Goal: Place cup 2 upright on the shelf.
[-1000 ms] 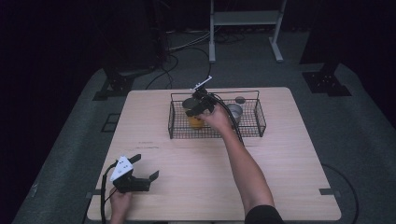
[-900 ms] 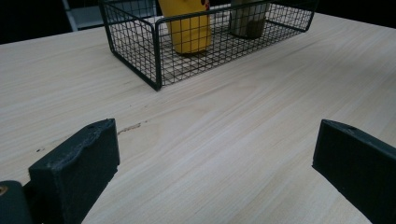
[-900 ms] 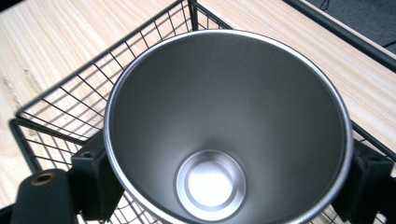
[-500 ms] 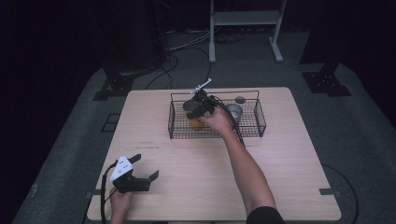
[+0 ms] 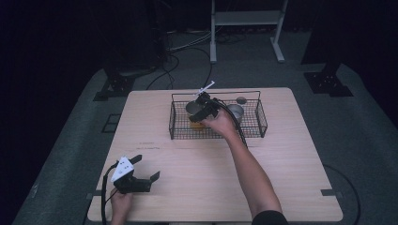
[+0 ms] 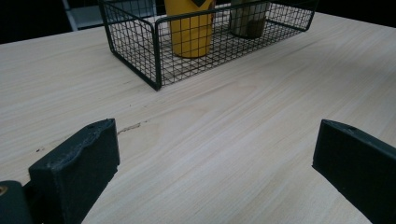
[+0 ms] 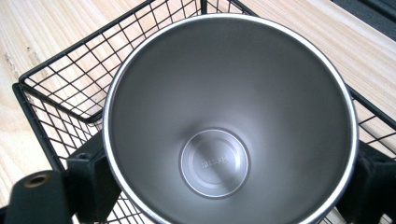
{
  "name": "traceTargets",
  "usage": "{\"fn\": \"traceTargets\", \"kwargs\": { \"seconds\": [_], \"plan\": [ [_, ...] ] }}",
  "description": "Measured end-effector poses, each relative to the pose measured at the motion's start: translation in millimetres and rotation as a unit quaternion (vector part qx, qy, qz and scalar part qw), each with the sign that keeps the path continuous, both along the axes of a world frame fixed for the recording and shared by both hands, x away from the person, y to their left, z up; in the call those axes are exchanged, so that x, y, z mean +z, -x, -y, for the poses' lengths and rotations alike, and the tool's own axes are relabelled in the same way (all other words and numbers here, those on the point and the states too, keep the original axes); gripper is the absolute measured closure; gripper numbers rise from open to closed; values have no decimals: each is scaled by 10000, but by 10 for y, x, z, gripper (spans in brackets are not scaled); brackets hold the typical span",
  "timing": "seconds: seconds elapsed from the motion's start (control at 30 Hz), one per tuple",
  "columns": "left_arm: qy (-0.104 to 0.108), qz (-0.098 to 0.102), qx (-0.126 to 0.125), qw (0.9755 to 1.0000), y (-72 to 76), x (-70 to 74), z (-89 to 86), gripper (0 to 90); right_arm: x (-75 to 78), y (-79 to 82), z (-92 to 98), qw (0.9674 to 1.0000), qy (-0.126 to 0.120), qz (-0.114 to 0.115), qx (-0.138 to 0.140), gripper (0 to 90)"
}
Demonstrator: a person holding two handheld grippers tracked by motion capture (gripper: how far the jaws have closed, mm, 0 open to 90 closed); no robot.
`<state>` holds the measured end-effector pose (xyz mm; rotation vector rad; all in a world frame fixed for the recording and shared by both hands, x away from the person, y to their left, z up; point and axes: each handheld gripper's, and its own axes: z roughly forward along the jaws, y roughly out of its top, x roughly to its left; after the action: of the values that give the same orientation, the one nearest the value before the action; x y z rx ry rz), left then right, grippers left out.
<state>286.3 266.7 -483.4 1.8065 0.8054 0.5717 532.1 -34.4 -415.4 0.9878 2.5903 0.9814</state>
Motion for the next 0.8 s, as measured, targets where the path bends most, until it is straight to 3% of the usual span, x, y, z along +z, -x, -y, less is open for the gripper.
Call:
{"fn": "traceTargets", "kwargs": {
  "seconds": [0.33,0.8],
  "plan": [
    [7,5,6,10000,-3,1,-3,0,27,2,14,9999,-138,31,-46,21],
    [-6,-26,16,10000,-14,1,-2,0,158,43,90,9978,-662,31,-92,0]
  ]
}}
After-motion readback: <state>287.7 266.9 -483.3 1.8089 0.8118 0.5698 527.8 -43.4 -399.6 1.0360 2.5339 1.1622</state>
